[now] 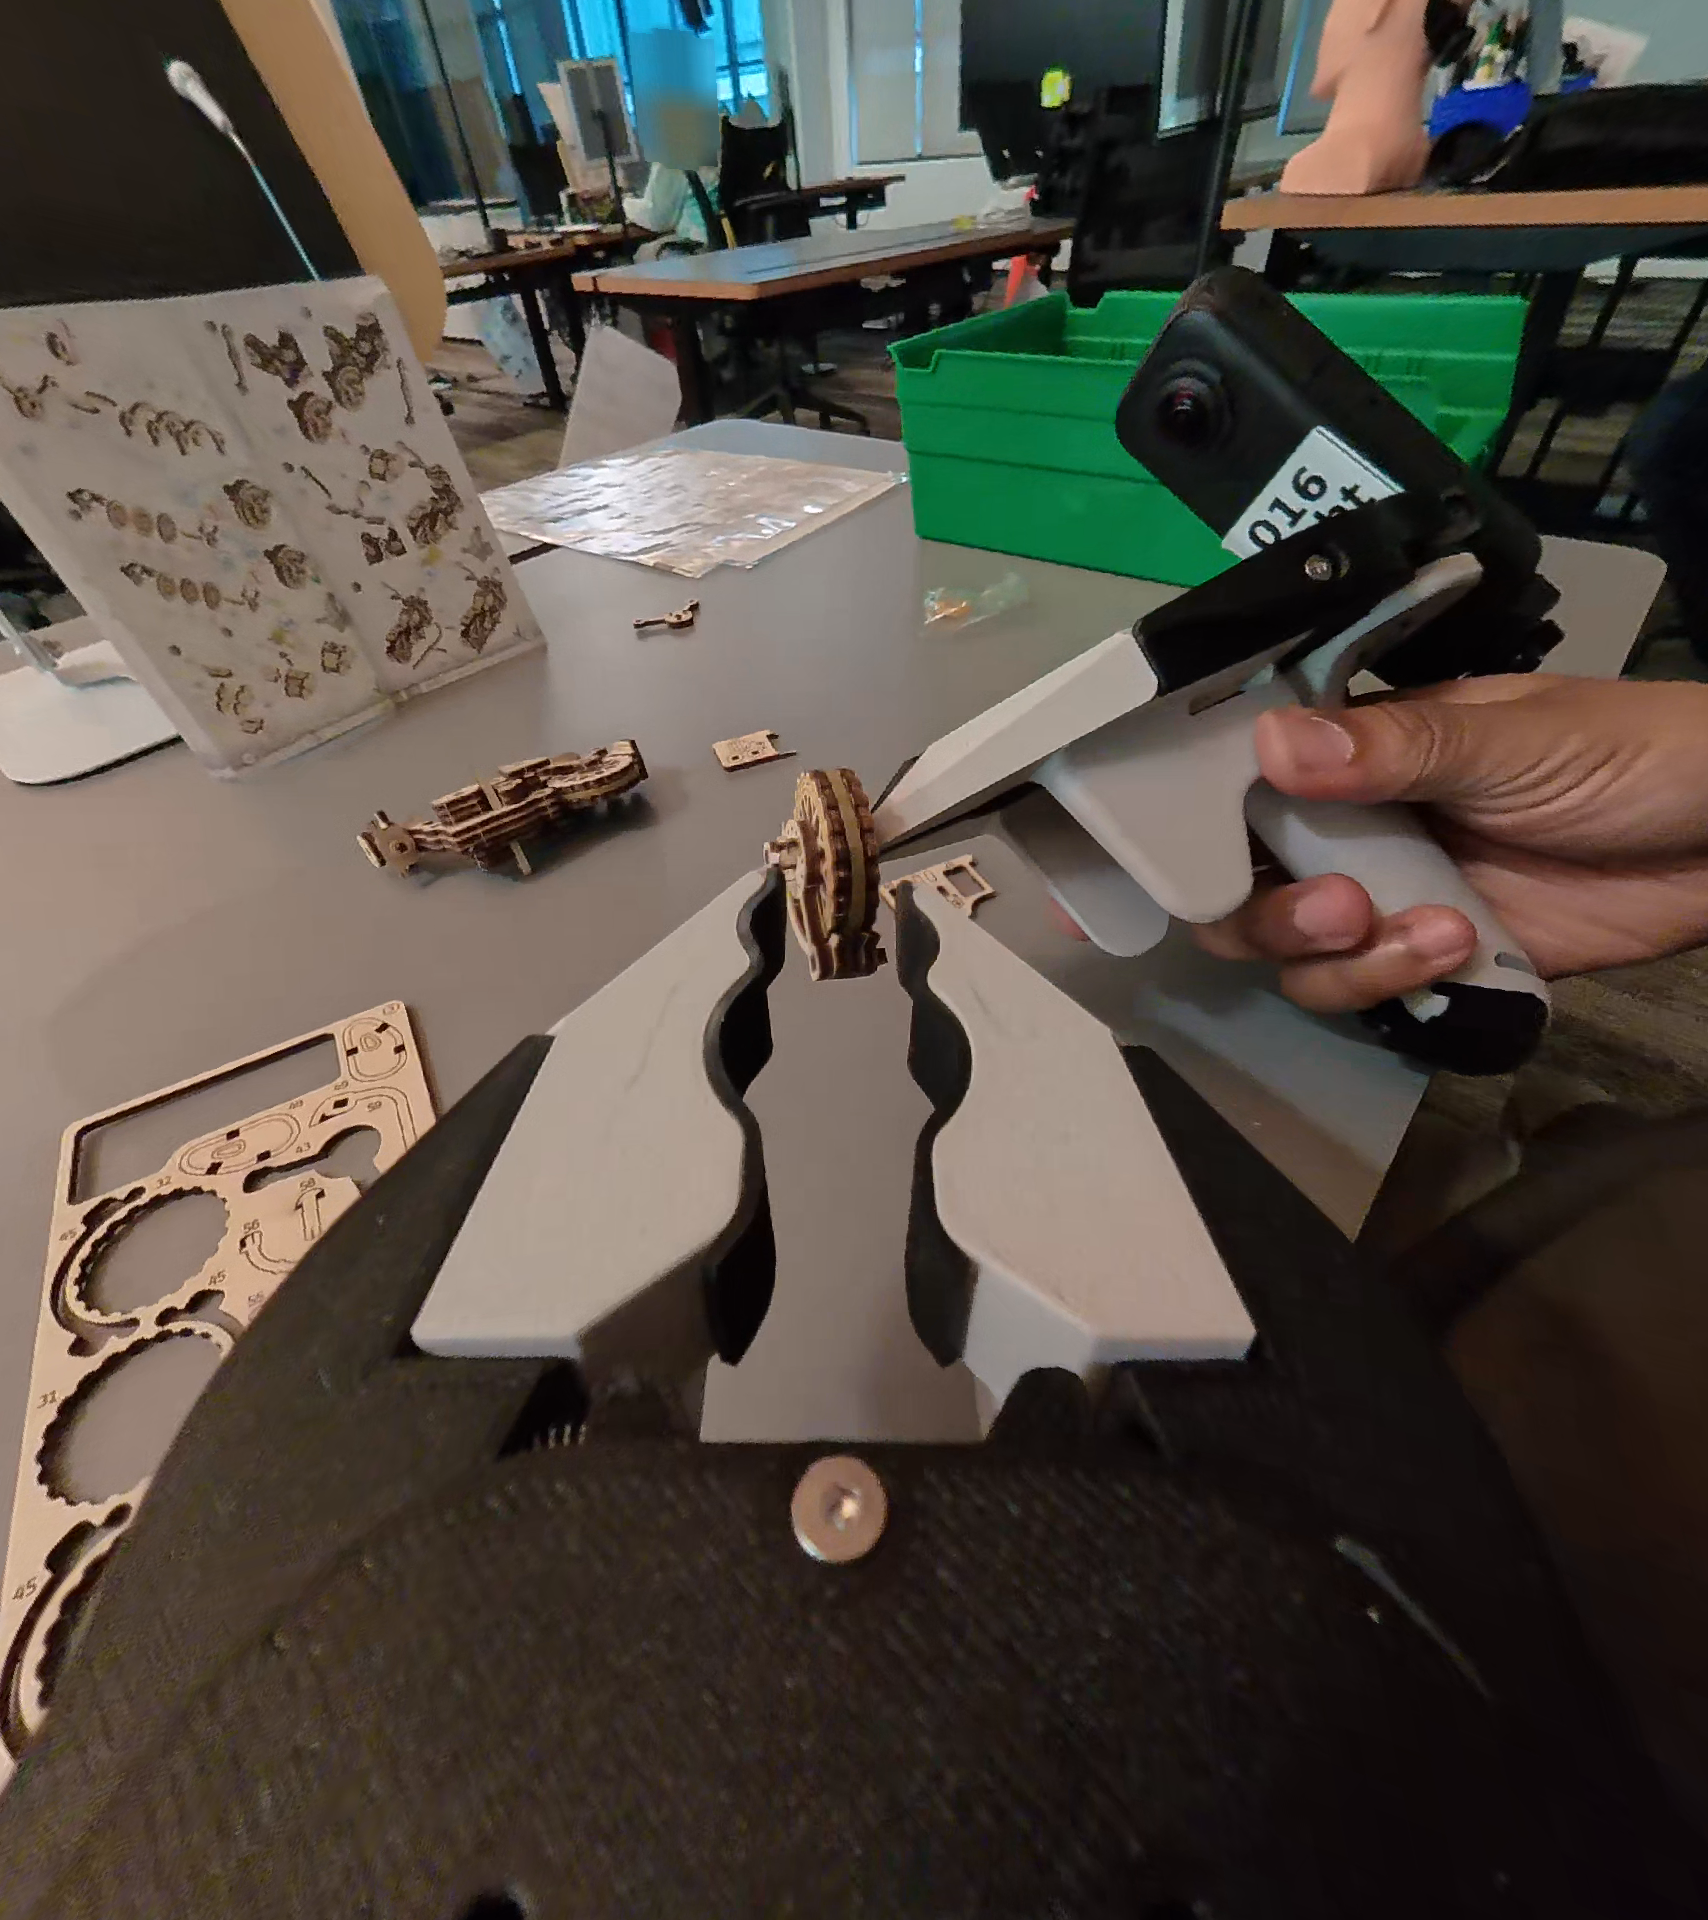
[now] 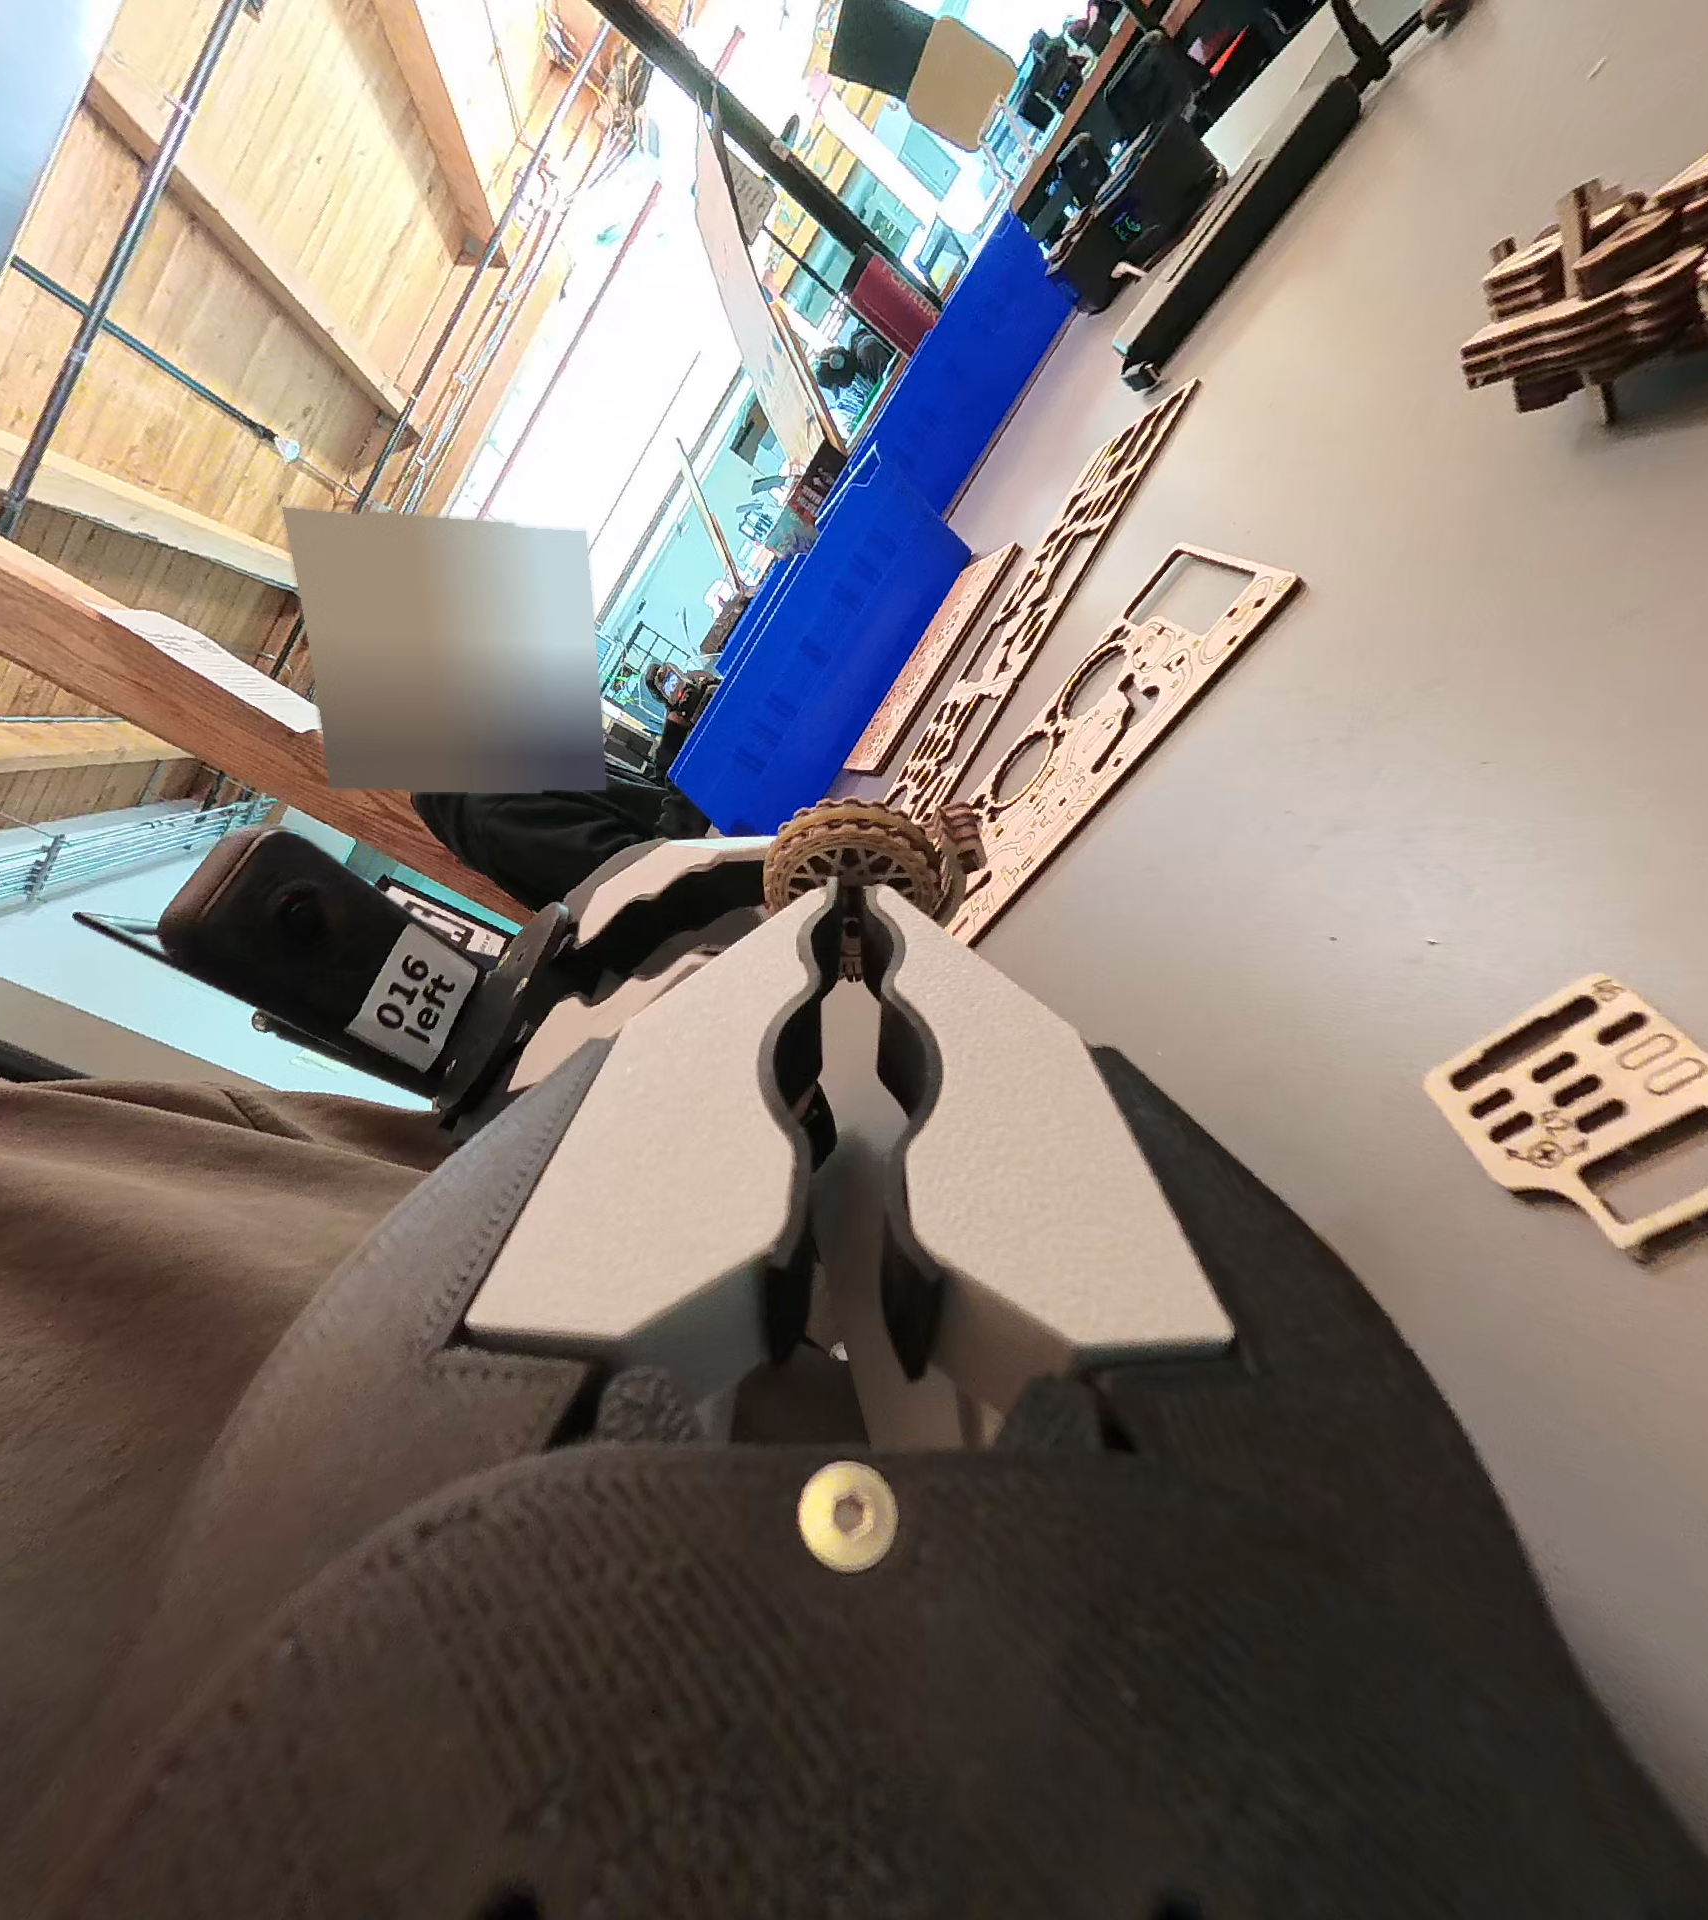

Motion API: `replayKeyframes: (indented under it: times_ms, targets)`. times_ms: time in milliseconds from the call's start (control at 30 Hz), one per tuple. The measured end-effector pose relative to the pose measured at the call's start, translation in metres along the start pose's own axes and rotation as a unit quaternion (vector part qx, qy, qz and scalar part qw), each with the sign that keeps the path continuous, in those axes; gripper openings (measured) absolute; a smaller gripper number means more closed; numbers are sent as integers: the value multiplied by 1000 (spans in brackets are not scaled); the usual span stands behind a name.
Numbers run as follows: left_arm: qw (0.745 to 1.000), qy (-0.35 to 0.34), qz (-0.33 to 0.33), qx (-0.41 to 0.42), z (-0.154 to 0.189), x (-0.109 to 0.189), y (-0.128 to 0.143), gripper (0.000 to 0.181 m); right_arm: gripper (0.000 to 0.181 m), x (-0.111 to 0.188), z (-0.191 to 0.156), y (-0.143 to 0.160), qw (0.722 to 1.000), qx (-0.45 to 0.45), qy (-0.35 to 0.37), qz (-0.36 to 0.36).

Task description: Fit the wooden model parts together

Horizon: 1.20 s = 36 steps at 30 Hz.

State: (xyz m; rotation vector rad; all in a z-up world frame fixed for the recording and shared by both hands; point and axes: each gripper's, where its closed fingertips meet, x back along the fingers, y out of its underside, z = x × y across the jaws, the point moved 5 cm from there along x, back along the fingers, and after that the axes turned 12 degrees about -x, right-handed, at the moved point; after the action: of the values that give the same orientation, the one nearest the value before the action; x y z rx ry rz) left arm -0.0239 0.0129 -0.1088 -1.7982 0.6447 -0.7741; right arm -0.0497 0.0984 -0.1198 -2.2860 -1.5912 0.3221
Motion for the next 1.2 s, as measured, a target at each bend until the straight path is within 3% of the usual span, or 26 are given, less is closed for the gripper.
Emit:
replayKeyframes:
  times_ms: [500,800,1000,1200]
  targets:
    - [1000,0,-10,3,-2,-2,3,10,0,-2,0,4,1000,1,3,-2]
    - [1000,-5,0,20,-10,1,3,10,12,-2,-4,6,1000,20,-4,-16]
    - [999,2,5,45,-17,2,6,10,15,7,-8,2,995,90,-4,-30]
    - [991,28,12,132,-30,2,12,10,11,11,-10,6,979,194,28,-61]
